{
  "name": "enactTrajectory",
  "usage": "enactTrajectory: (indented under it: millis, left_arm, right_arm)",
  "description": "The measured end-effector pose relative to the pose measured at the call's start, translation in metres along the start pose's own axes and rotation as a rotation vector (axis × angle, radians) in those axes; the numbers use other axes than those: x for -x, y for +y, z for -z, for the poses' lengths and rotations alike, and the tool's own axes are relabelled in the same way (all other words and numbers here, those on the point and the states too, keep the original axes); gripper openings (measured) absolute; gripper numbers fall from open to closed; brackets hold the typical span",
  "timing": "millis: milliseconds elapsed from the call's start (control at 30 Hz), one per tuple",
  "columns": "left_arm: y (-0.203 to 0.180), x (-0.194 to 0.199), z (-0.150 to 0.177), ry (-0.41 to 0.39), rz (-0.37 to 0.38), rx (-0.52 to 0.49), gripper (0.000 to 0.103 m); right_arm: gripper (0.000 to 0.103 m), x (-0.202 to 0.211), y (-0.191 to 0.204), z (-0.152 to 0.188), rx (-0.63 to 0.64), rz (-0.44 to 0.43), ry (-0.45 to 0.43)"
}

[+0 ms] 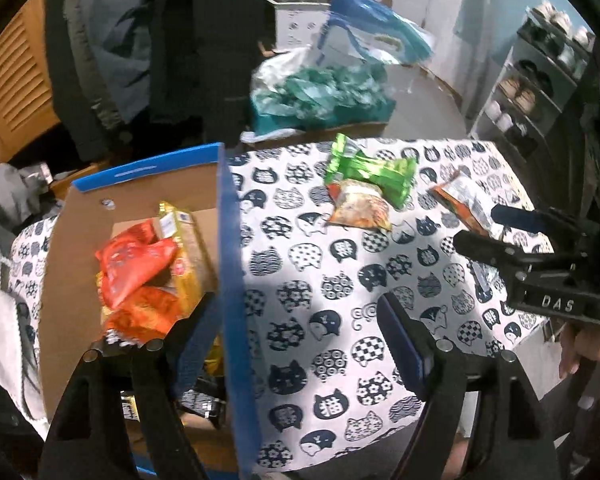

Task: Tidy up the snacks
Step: 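Move both open tools away from the box back over the remaining snacks, then grasp the beige banded snack bag with the left tool while the right tool grasps the white-and-orange bag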

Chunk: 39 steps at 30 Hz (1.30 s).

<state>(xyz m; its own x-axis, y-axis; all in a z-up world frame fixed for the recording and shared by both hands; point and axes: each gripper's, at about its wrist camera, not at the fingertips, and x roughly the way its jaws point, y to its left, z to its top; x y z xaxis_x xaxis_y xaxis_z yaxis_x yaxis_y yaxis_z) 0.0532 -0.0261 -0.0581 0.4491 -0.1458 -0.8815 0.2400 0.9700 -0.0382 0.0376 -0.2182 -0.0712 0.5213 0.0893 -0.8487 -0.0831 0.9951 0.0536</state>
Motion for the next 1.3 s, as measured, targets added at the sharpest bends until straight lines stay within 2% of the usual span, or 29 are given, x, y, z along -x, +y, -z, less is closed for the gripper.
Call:
enactTrajectory:
  millis: [367, 700, 767, 867, 1067, 1200, 1300]
  left_arm:
    - [-0.046, -0.031, -0.009, 0.064, 0.016, -0.085, 0.084]
    - [-0.064, -0.059, -0.024, 0.111, 0.043, -0.077, 0.084]
    - [-0.068, -0.067, -0.028, 0.123, 0.051, -0.075, 0.088]
    - [-0.074, -0.084, -0.034, 0.152, 0.07, -0.073, 0.089]
    - [-0.077, -0.12, -0.05, 0.205, 0.091, -0.049, 0.089]
    - [-0.069, -0.136, -0.066, 0.214, 0.061, 0.006, 0.089]
    - [-0.061, -0.149, -0.081, 0.249, 0.057, 0.034, 0.089]
  right_arm:
    - [0.077, 0.005, -0.059, 0.013, -0.067, 0.077, 0.015]
    - [0.077, -0.006, -0.1, 0.023, -0.093, 0.117, 0.064]
    - [0.077, -0.011, -0.107, 0.022, -0.09, 0.126, 0.082]
    - [0.077, -0.02, -0.12, 0.017, -0.08, 0.147, 0.122]
    - [0.077, -0.036, -0.138, -0.005, -0.022, 0.164, 0.199]
    - [0.077, -0.049, -0.145, -0.023, 0.055, 0.156, 0.257]
    - [0.077, -0.064, -0.151, -0.032, 0.135, 0.158, 0.309]
